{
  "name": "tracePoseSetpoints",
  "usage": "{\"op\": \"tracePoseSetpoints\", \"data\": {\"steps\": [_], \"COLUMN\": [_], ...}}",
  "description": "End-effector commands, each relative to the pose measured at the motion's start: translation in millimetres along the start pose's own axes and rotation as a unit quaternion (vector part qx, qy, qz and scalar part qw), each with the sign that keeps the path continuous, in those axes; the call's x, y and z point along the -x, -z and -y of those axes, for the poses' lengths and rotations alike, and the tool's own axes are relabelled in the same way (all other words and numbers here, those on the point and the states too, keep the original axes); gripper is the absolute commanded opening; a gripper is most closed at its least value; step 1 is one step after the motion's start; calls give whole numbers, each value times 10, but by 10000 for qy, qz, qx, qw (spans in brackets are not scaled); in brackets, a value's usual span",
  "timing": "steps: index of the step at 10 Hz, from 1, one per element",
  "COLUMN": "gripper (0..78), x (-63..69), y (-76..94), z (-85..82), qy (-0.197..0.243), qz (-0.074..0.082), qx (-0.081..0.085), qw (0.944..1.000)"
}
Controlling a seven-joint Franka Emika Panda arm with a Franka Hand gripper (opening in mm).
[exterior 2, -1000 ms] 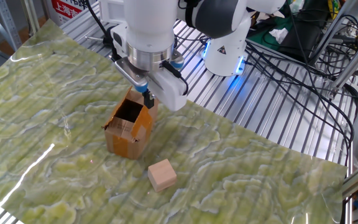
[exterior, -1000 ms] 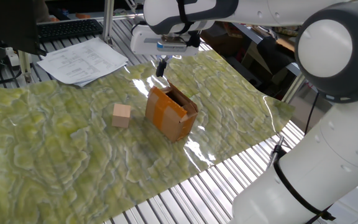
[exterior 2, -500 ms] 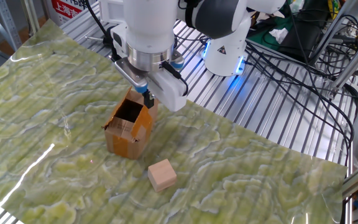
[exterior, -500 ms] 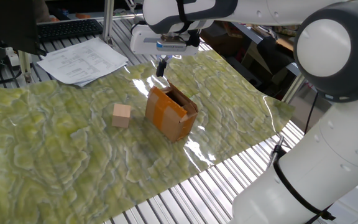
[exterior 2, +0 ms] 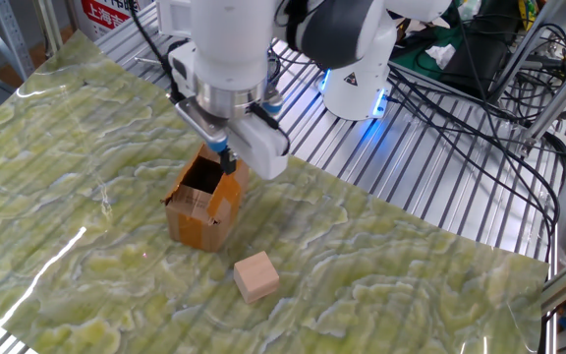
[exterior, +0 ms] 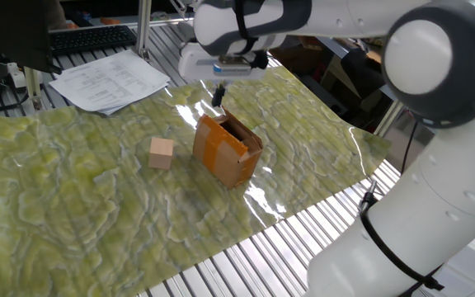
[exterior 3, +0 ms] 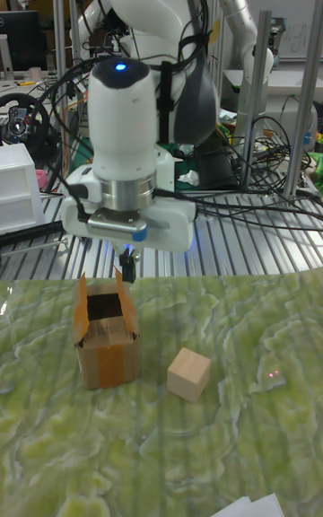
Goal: Open a box
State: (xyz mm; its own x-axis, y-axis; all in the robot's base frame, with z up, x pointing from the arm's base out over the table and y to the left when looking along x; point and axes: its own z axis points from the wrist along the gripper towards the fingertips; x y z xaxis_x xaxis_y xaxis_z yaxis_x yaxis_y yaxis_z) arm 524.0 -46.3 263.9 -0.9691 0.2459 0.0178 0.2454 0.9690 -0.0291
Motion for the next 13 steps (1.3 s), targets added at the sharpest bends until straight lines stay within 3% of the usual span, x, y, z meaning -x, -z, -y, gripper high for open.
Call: {"op": "tracePoseSetpoints", "data": {"steps": [1,4,13], "gripper": [0,0,0], "x": [98,186,129], "y": [-167,-299,-605], "z": [160,175,107], "qy": [127,177,220], "qz": [18,35,76], "qx": [-1,-22,-236], "qw": [9999,9998,9995]}}
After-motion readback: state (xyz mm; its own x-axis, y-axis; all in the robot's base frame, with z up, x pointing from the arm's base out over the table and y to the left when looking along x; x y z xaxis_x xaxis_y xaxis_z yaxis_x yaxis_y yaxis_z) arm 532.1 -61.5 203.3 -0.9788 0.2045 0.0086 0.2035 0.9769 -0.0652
